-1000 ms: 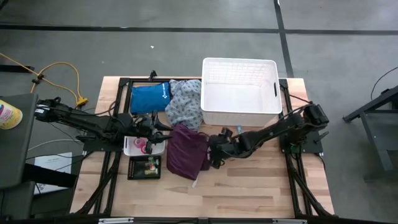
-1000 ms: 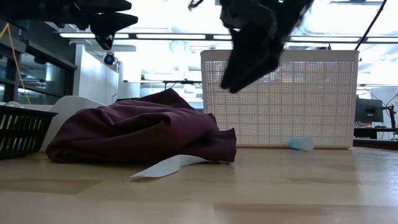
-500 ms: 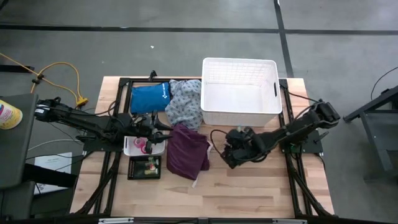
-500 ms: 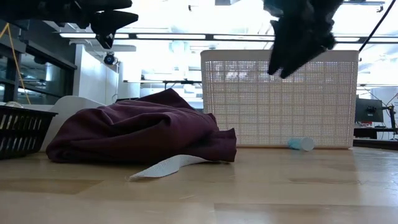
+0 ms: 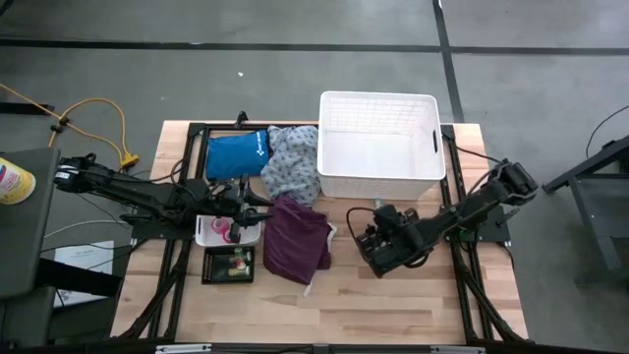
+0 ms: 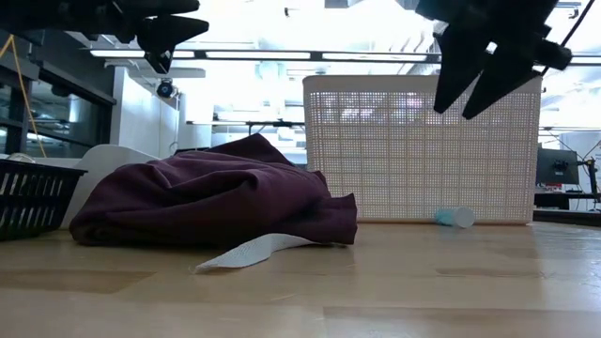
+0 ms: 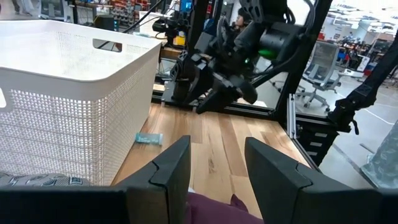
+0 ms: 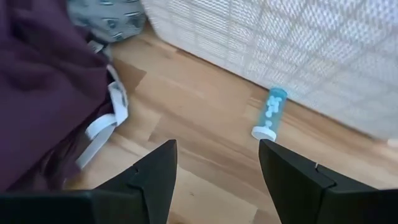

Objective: Pick & place medical supplies in basket/bin
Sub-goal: Put the blue pill bottle into the black bin

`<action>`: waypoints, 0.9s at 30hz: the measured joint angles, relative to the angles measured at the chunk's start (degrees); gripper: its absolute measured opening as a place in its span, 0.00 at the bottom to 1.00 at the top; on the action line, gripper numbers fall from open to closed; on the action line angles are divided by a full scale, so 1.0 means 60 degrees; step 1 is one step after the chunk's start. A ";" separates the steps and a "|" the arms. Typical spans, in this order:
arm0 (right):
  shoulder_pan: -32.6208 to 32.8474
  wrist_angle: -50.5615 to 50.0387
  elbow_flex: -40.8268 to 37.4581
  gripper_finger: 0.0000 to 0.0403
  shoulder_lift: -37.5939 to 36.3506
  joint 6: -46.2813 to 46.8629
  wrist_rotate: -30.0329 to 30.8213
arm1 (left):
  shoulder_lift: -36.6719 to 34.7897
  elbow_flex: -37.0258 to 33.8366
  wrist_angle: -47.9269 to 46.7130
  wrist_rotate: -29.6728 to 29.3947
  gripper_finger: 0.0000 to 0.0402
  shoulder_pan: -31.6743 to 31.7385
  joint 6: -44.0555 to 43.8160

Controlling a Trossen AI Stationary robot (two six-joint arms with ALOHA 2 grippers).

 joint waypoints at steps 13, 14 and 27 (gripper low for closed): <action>0.0218 -0.0329 -0.0830 0.53 0.1500 0.3674 0.0401 | 0.0000 0.0000 0.0044 0.0000 0.36 0.0000 0.0000; 0.0218 -0.0371 -0.0834 0.53 0.1620 0.3903 0.0408 | 0.0000 0.0000 0.0040 0.0000 0.36 0.0000 0.0000; -0.0454 -0.0488 -0.0837 0.53 0.2762 0.4837 0.0140 | 0.0000 0.0000 0.0029 0.0000 0.36 0.0000 0.0000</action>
